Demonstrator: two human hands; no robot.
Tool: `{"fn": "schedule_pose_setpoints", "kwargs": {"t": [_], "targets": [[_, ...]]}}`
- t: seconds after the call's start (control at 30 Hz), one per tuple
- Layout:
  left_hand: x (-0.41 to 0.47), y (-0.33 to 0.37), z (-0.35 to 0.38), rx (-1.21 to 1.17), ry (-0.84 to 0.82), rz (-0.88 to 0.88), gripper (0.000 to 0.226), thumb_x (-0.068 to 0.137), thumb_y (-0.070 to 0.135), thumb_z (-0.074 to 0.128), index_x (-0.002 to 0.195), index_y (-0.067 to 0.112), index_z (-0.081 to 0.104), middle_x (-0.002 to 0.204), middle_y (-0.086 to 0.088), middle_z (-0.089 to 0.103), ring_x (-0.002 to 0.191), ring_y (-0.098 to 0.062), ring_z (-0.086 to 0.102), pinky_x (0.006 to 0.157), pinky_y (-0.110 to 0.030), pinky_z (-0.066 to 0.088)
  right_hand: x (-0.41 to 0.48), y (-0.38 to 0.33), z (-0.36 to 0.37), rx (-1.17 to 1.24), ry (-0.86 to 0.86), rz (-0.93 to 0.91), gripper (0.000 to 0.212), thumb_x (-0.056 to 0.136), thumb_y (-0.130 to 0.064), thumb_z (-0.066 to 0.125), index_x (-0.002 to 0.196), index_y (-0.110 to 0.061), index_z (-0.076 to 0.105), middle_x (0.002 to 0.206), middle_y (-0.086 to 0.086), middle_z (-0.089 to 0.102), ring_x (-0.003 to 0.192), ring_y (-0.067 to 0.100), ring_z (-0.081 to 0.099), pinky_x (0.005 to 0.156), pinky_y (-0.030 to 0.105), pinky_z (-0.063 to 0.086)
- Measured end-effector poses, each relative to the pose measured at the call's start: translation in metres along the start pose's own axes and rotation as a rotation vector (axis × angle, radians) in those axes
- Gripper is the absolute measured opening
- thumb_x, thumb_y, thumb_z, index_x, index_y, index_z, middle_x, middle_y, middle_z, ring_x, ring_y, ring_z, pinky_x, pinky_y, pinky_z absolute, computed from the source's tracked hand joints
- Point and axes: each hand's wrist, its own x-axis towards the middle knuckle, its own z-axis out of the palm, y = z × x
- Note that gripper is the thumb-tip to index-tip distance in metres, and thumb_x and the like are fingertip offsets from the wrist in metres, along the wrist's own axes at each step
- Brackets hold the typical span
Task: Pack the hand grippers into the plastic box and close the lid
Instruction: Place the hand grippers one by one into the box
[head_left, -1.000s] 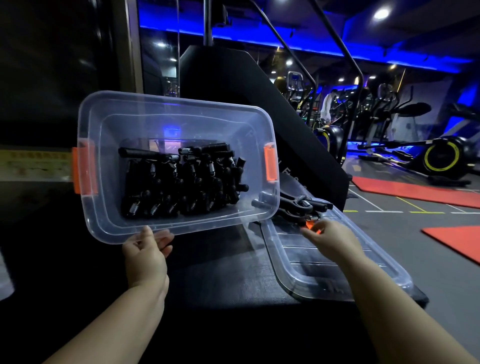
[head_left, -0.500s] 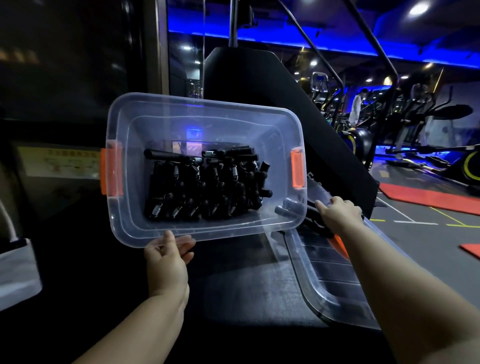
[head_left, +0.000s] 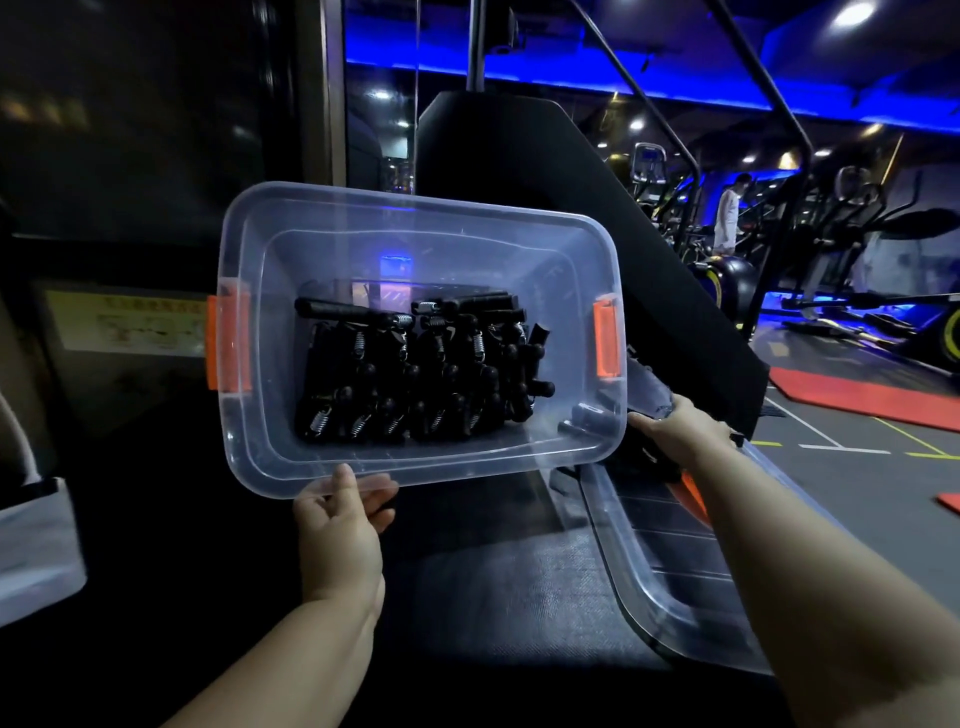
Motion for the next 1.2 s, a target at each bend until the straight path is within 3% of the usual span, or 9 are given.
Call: {"fn": "schedule_pose_setpoints", "kwargs": {"t": [0.13, 0.3, 0.37, 0.43, 0.53, 0.73, 0.9, 1.07, 1.2], "targets": [[-0.001, 0.000, 0.000, 0.002, -0.005, -0.006, 0.012, 0.102, 0.031, 0.038, 0.093, 0.024, 0.043, 0.082, -0.004, 0.067, 0.077, -0.015, 0.066, 0.064, -0.025, 0.046, -0.011, 0.004, -0.004, 0.126, -0.046, -0.048, 0.103, 0.062, -0.069, 0.072, 0.140, -0.011, 0.038, 0.132, 0.010, 0.056, 0.114, 0.030, 0.056, 0.080, 0.033, 0.046], [-0.001, 0.000, -0.001, 0.003, -0.016, -0.009, 0.017, 0.102, 0.031, 0.038, 0.104, 0.015, 0.043, 0.083, -0.005, 0.067, 0.077, -0.015, 0.066, 0.063, -0.025, 0.046, -0.042, 0.011, -0.007, 0.395, 0.024, -0.013, 0.077, 0.069, -0.033, 0.086, 0.125, -0.007, 0.040, 0.099, 0.004, 0.047, 0.078, 0.017, 0.049, 0.039, 0.014, 0.034], [-0.001, 0.000, -0.001, 0.000, -0.018, -0.008, 0.018, 0.102, 0.031, 0.038, 0.105, 0.014, 0.044, 0.084, -0.005, 0.067, 0.077, -0.015, 0.066, 0.063, -0.025, 0.046, -0.036, 0.019, -0.001, 0.517, 0.054, -0.033, 0.054, 0.065, -0.024, 0.089, 0.101, -0.005, 0.053, 0.083, 0.004, 0.055, 0.061, 0.013, 0.057, 0.033, 0.011, 0.036], [-0.001, 0.001, -0.001, 0.002, -0.022, -0.010, 0.021, 0.102, 0.031, 0.038, 0.110, 0.012, 0.044, 0.084, -0.005, 0.067, 0.078, -0.016, 0.067, 0.063, -0.025, 0.046, -0.032, 0.025, 0.002, 0.616, 0.062, -0.009, 0.039, 0.059, -0.026, 0.092, 0.074, -0.009, 0.061, 0.064, 0.006, 0.063, 0.051, 0.013, 0.064, 0.043, 0.021, 0.051], [-0.001, 0.001, -0.001, 0.000, -0.026, -0.010, 0.022, 0.102, 0.031, 0.037, 0.112, 0.012, 0.044, 0.084, -0.006, 0.067, 0.076, -0.015, 0.066, 0.063, -0.025, 0.046, -0.024, 0.033, 0.004, 0.576, 0.138, 0.018, 0.043, 0.058, -0.050, 0.084, 0.066, -0.013, 0.064, 0.065, 0.005, 0.066, 0.074, 0.031, 0.068, 0.072, 0.047, 0.058], [-0.002, 0.002, 0.000, -0.003, -0.018, -0.020, 0.013, 0.102, 0.031, 0.037, 0.097, 0.020, 0.043, 0.084, -0.004, 0.067, 0.078, -0.015, 0.066, 0.064, -0.025, 0.046, -0.029, 0.034, -0.006, 0.926, 0.323, 0.019, 0.050, 0.084, -0.053, 0.058, 0.071, -0.005, 0.060, 0.065, 0.006, 0.055, 0.069, 0.027, 0.056, 0.071, 0.044, 0.051], [-0.003, 0.002, 0.000, 0.002, -0.010, -0.026, 0.013, 0.102, 0.032, 0.038, 0.093, 0.023, 0.043, 0.084, -0.004, 0.068, 0.079, -0.016, 0.067, 0.066, -0.025, 0.047, -0.058, 0.025, -0.016, 1.131, 0.389, -0.118, 0.033, 0.079, -0.048, 0.058, 0.070, -0.017, 0.060, 0.067, 0.000, 0.057, 0.066, 0.019, 0.053, 0.068, 0.038, 0.042], [-0.004, 0.004, -0.001, -0.009, -0.017, -0.044, 0.017, 0.102, 0.031, 0.038, 0.103, 0.015, 0.045, 0.084, -0.004, 0.068, 0.081, -0.017, 0.067, 0.066, -0.026, 0.047, -0.087, 0.006, -0.022, 0.860, 0.522, -0.418, 0.035, 0.083, -0.050, 0.061, 0.087, -0.017, 0.069, 0.082, 0.001, 0.059, 0.081, 0.016, 0.054, 0.077, 0.036, 0.043], [-0.005, 0.005, -0.001, -0.018, -0.016, -0.054, 0.012, 0.102, 0.030, 0.038, 0.092, 0.023, 0.043, 0.084, -0.004, 0.068, 0.081, -0.017, 0.067, 0.067, -0.026, 0.048, -0.112, -0.017, -0.029, 0.690, 0.697, -0.536, 0.031, 0.084, -0.036, 0.060, 0.100, -0.011, 0.069, 0.091, -0.002, 0.053, 0.086, 0.001, 0.045, 0.075, 0.013, 0.033]]}}
